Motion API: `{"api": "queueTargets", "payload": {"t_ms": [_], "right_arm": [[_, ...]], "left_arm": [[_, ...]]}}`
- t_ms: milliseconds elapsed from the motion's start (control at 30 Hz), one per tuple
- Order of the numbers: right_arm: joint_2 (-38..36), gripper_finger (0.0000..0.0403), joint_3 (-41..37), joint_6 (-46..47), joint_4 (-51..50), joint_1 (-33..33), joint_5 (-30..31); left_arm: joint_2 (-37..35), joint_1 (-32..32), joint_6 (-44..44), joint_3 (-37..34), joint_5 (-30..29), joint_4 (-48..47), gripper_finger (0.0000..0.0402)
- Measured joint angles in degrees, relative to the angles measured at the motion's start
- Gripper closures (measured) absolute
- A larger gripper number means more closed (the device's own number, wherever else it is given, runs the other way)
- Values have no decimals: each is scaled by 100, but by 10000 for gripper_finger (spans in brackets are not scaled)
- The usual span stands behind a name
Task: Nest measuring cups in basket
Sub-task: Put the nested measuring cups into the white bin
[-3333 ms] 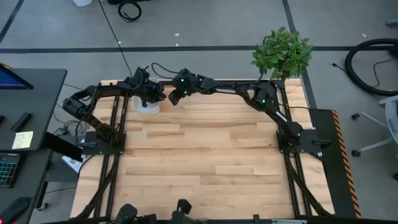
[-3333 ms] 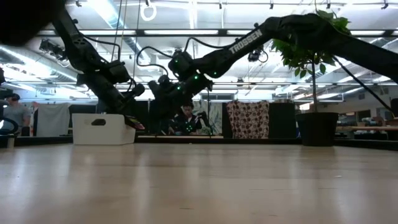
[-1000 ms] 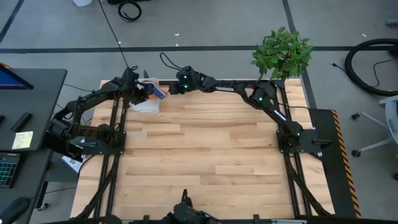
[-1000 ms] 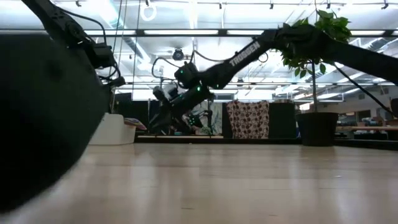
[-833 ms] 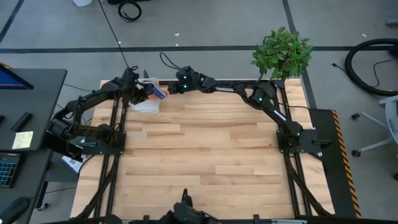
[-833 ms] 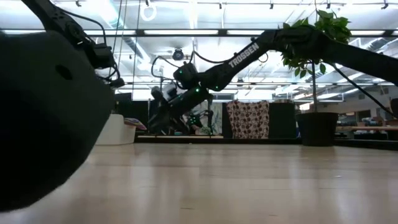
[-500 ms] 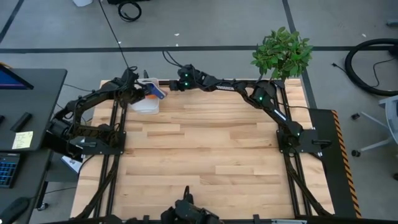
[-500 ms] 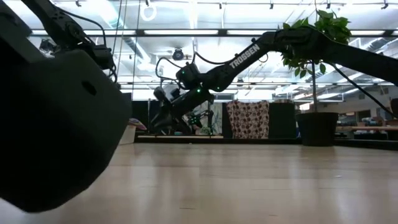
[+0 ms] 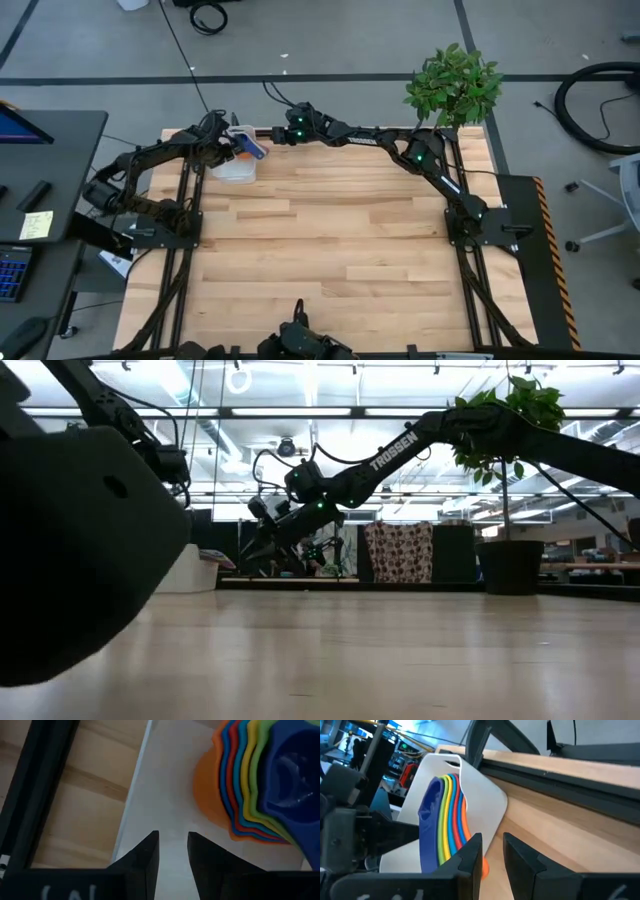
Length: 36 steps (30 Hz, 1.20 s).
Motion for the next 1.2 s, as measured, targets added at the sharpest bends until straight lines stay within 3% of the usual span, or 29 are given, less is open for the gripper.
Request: {"api": "queueTargets", "payload": {"t_ms": [1200], "right_arm": [[0, 320, -2, 97, -134, 20, -487]], "left_arm": [[444, -342, -1135, 2, -687, 695, 294]]}}
